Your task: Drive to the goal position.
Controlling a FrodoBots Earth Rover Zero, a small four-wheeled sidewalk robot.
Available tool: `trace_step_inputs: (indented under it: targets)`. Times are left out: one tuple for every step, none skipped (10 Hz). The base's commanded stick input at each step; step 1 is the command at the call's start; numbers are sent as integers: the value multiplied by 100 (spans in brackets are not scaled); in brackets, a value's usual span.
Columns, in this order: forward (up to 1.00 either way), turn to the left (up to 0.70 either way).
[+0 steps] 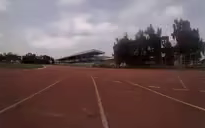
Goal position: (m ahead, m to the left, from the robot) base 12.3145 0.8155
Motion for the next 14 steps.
trace_step_inputs:
  targets:
    - [45,-27]
    - [45,-27]
    - [45,-27]
    - [45,-27]
    - [45,-27]
    - [45,-27]
    - [45,-27]
    - [45,-27]
    - [45,-27]
    - [45,-27]
    - [45,-27]
    - [45,-27]
    - [45,-27]
    - [45,-27]
